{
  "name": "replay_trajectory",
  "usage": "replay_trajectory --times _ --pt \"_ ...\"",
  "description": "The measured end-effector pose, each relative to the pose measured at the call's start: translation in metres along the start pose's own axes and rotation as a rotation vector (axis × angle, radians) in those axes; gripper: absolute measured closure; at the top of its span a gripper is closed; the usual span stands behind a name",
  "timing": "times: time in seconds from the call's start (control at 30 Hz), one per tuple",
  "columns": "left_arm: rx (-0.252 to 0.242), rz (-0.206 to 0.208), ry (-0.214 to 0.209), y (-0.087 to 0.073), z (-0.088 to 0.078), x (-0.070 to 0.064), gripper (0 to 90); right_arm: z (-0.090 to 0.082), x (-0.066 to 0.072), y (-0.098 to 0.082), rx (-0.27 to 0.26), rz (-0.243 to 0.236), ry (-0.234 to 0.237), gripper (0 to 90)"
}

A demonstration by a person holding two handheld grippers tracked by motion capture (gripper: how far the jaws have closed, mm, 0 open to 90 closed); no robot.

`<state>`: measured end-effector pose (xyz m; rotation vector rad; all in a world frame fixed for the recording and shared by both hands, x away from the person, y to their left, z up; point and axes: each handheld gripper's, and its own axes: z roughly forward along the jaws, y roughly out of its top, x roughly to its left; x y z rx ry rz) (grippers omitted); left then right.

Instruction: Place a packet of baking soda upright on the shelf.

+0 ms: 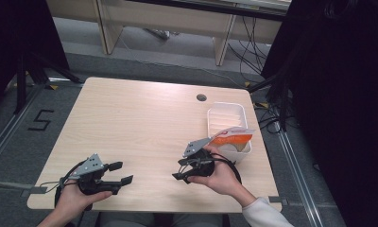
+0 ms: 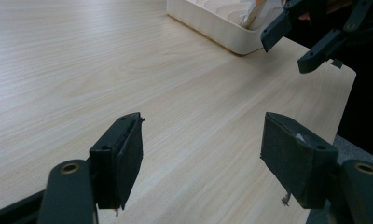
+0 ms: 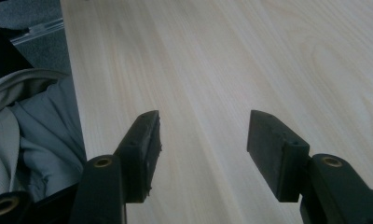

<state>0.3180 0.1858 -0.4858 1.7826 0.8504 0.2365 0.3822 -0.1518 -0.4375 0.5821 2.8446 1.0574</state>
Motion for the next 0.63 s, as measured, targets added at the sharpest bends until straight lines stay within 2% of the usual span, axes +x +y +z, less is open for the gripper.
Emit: replay_trajectory --times 0.1,0.2,0.27,0.37,0.47,0.53,0.57,0.63 --pt "-0.004 -0.005 0.002 0.000 0.000 0.000 27.8 0.006 0.001 -0.012 -0.042 0.003 -0.008 45.2" --pt "-0.004 -0.004 -0.002 0.000 0.000 -0.001 27.5 0.009 0.001 -0.023 -0.040 0.009 0.006 45.2" --pt "-0.004 -0.004 -0.012 0.000 0.001 0.000 27.3 0.009 0.002 -0.030 -0.055 0.007 -0.014 45.1" --pt "0.000 -0.011 -0.004 0.000 0.001 -0.001 26.5 0.007 0.003 -0.038 -0.044 0.021 -0.002 44.7" --pt "-0.001 -0.004 0.001 0.000 0.001 0.000 24.6 0.004 0.003 -0.045 -0.044 0.028 -0.013 44.4" --pt "-0.001 -0.006 0.000 0.000 0.002 -0.001 24.5 0.001 0.003 -0.049 -0.063 0.032 -0.024 44.2" --pt "0.000 -0.003 0.001 0.000 0.002 -0.001 24.5 -0.002 0.003 -0.050 -0.054 0.045 -0.025 43.9" --pt "0.001 0.019 -0.005 0.000 0.002 0.000 24.5 -0.005 0.002 -0.052 -0.062 0.040 -0.024 43.9"
